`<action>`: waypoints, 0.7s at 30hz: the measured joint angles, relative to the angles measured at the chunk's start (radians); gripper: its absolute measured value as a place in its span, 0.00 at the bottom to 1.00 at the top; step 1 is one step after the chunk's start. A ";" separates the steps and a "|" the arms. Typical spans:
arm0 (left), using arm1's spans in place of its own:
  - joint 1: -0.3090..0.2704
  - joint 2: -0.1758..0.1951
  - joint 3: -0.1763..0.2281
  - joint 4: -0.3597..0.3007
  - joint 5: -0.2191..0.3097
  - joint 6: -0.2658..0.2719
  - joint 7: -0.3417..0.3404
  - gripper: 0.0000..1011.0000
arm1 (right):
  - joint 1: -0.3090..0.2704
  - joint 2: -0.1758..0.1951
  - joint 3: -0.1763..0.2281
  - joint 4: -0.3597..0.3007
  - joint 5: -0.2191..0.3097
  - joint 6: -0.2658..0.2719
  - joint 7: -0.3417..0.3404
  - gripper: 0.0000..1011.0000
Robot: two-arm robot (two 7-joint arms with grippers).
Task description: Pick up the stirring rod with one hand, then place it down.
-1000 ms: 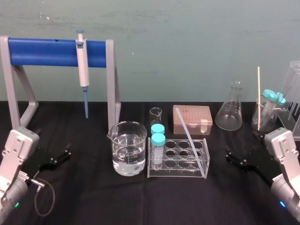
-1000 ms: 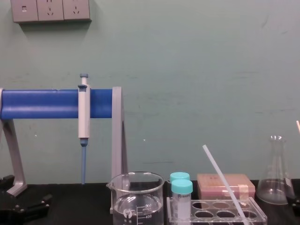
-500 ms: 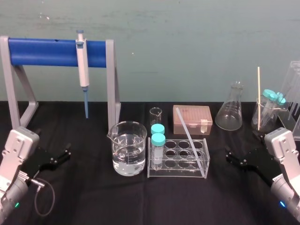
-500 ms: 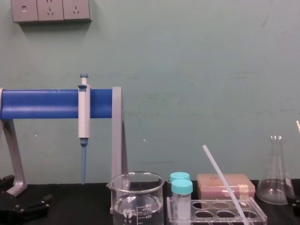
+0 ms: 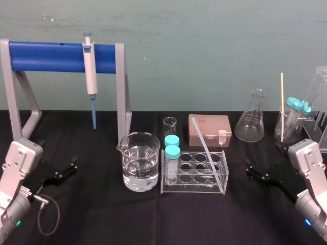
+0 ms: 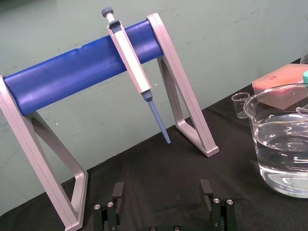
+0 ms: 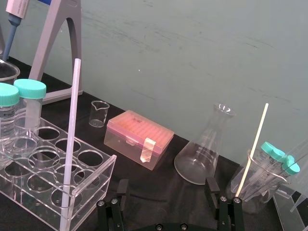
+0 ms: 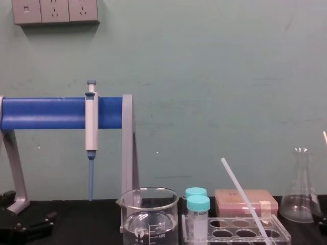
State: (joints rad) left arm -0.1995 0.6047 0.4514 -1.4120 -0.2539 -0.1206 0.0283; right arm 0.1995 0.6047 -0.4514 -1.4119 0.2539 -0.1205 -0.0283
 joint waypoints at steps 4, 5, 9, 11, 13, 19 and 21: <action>0.000 0.000 0.000 0.000 0.000 0.000 0.000 0.99 | 0.000 0.000 0.000 0.000 0.000 0.000 0.000 0.99; 0.000 0.000 0.000 0.000 0.000 0.000 0.000 0.99 | 0.000 0.000 0.000 0.000 0.000 0.000 0.000 0.99; 0.000 0.000 0.000 0.000 0.000 0.000 0.000 0.99 | 0.000 0.000 0.000 0.000 0.000 0.000 0.000 0.99; 0.000 0.000 0.000 0.000 0.000 0.000 0.000 0.99 | 0.000 0.000 0.000 0.000 0.000 0.000 0.000 0.99; 0.000 0.000 0.000 0.000 0.000 0.000 0.000 0.99 | 0.000 0.000 0.000 0.000 0.000 0.000 0.000 0.99; 0.000 0.000 0.000 0.000 0.000 0.000 0.000 0.99 | 0.000 0.000 0.000 0.000 0.000 0.000 0.000 0.99; 0.000 0.000 0.000 0.000 0.000 0.000 0.000 0.99 | 0.000 0.000 0.000 0.000 0.000 0.000 0.000 0.99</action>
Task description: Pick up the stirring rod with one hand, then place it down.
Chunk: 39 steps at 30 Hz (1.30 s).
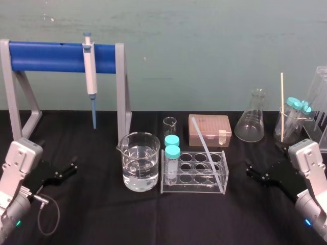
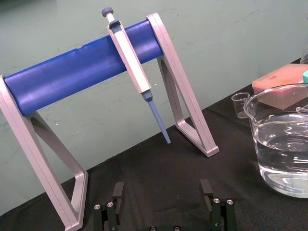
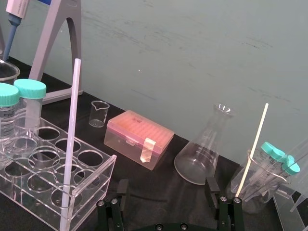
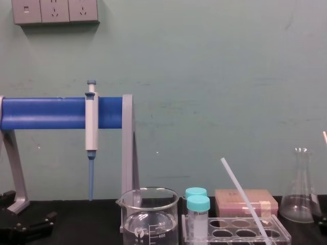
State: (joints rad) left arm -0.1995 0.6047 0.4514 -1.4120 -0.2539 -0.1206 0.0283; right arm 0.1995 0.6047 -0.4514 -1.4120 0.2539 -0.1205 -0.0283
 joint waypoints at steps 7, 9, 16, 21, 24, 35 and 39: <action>0.000 0.000 0.000 0.000 0.000 0.000 0.000 0.99 | 0.000 0.000 0.000 0.000 0.000 0.000 0.000 0.99; 0.000 0.000 0.000 0.000 0.000 0.000 0.000 0.99 | 0.000 0.000 0.000 0.000 0.000 0.000 0.000 0.99; 0.000 0.000 0.000 0.000 0.000 0.000 0.000 0.99 | -0.004 0.017 0.017 -0.015 -0.003 -0.040 0.045 0.99; 0.000 0.000 0.000 0.000 0.000 0.000 0.000 0.99 | 0.012 0.028 0.029 -0.020 0.005 -0.080 0.117 0.99; 0.000 0.000 0.000 0.000 0.000 0.000 0.000 0.99 | 0.028 0.029 0.032 -0.012 0.014 -0.098 0.161 0.99; 0.000 0.000 0.000 0.000 0.000 0.000 0.000 0.99 | 0.103 -0.012 0.025 0.067 0.067 -0.146 0.328 0.99; 0.000 0.000 0.000 0.000 0.000 0.000 0.000 0.99 | 0.131 -0.036 0.022 0.107 0.091 -0.157 0.385 0.99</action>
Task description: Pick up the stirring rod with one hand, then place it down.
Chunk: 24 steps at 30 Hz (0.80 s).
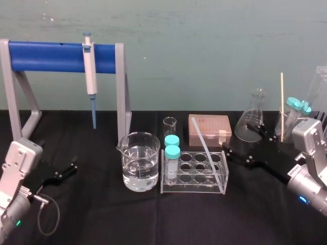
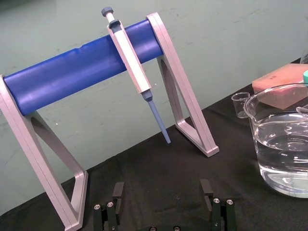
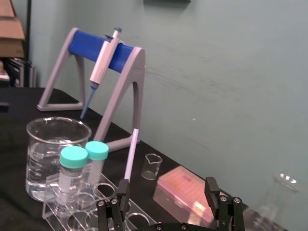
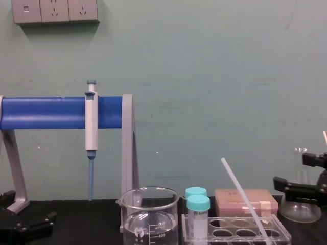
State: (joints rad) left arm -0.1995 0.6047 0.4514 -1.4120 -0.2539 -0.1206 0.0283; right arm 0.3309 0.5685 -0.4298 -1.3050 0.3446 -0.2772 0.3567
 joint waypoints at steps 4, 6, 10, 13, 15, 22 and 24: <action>0.000 0.000 0.000 0.000 0.000 0.000 0.000 0.99 | 0.030 -0.026 0.000 0.044 0.024 -0.005 0.053 0.99; 0.000 0.000 0.000 0.000 0.000 0.000 0.000 0.99 | 0.049 -0.041 0.000 0.071 0.041 -0.005 0.085 0.99; 0.000 0.000 0.000 0.000 0.000 0.000 0.000 0.99 | 0.087 -0.074 0.004 0.134 0.079 0.000 0.153 0.99; 0.000 0.000 0.000 0.000 0.000 0.000 0.000 0.99 | 0.115 -0.094 0.007 0.175 0.097 0.005 0.193 0.99; 0.000 0.000 0.000 0.000 0.000 0.000 0.000 0.99 | 0.136 -0.110 0.008 0.210 0.107 0.005 0.222 0.99; 0.000 0.000 0.000 0.000 0.000 0.000 0.000 0.99 | 0.193 -0.151 0.009 0.297 0.120 0.006 0.290 0.99; 0.000 0.000 0.000 0.000 0.000 0.000 0.000 0.99 | 0.214 -0.167 0.008 0.332 0.126 0.008 0.314 0.99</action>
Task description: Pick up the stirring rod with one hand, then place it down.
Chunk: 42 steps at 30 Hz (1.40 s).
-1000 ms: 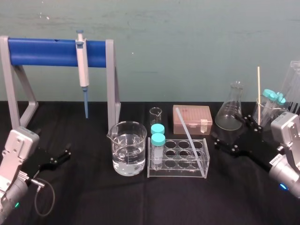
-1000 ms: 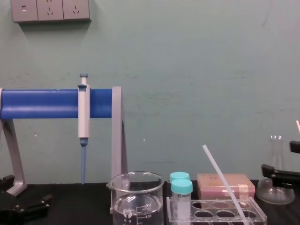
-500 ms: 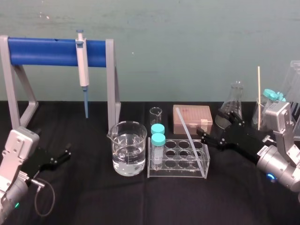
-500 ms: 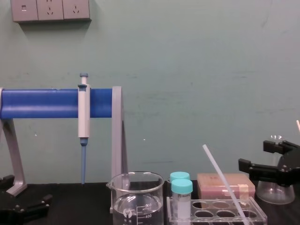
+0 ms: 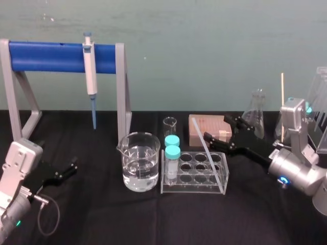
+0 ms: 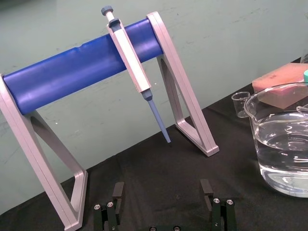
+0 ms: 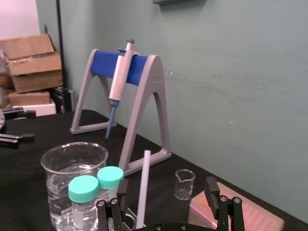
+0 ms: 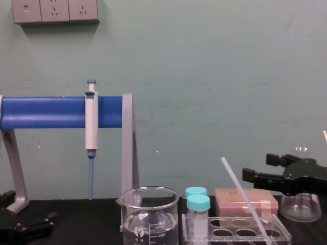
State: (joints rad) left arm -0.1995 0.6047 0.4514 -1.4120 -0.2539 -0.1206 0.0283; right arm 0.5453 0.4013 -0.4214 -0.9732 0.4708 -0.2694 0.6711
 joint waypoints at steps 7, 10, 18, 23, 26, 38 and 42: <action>0.000 0.000 0.000 0.000 0.000 0.000 0.000 0.99 | 0.065 -0.050 0.000 0.116 0.026 0.014 0.096 0.99; 0.000 0.000 0.000 0.000 0.000 0.000 0.000 0.99 | 0.085 -0.066 0.001 0.153 0.036 0.022 0.126 0.99; 0.000 0.000 0.000 0.000 0.000 0.000 0.000 0.99 | 0.135 -0.104 -0.002 0.254 0.062 0.062 0.211 0.99; 0.000 0.000 0.000 0.000 0.000 0.000 0.000 0.99 | 0.147 -0.114 -0.002 0.282 0.068 0.080 0.227 0.99; 0.000 0.000 0.000 0.000 0.000 0.000 0.000 0.99 | 0.148 -0.116 -0.002 0.286 0.069 0.087 0.230 0.99; 0.000 0.000 0.000 0.000 0.000 0.000 0.000 0.99 | 0.145 -0.115 -0.001 0.280 0.063 0.079 0.225 0.99; 0.000 0.000 0.000 0.000 0.000 0.000 0.000 0.99 | 0.145 -0.115 -0.001 0.281 0.063 0.079 0.225 0.99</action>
State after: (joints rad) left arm -0.1995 0.6047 0.4514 -1.4120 -0.2539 -0.1205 0.0283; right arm 0.6903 0.2861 -0.4225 -0.6919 0.5340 -0.1899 0.8963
